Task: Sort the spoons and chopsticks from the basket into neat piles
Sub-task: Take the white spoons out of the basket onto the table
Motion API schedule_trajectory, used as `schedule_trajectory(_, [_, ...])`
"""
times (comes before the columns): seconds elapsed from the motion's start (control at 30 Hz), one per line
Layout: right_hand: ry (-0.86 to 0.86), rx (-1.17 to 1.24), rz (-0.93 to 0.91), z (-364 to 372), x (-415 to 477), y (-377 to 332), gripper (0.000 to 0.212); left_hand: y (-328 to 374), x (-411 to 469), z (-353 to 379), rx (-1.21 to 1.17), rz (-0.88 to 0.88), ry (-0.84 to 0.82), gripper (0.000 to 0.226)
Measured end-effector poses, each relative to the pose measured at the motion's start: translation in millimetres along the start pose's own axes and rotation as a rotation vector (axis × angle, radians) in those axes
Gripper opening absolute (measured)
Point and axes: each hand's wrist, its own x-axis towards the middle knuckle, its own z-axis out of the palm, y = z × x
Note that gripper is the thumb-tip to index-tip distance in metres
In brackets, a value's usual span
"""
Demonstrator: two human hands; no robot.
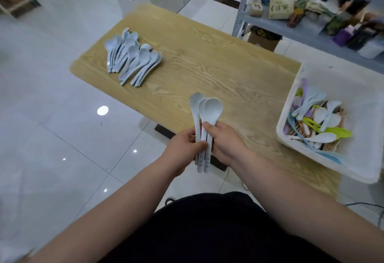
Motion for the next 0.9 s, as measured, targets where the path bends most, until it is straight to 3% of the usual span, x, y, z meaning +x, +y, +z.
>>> schedule_trajectory(0.17, [0.006,0.014,0.009,40.5,23.1,5.8,0.022,-3.0,13.6,-47.9,0.021,-0.040,-0.041,0.036])
schedule_trajectory(0.4, [0.067,-0.042,-0.018,53.2,74.6,-11.3,0.010,17.1,59.2,-71.7,0.188,-0.045,-0.031,0.025])
schedule_trajectory(0.67, [0.029,-0.035,0.026,86.3,153.8,-38.6,0.013,52.0,120.6,-117.1,0.358,-0.094,0.025,0.023])
schedule_trajectory(0.9, [0.103,-0.036,0.066,124.2,210.3,-45.5,0.012,54.5,170.1,-177.2,0.409,-0.113,-0.037,0.018])
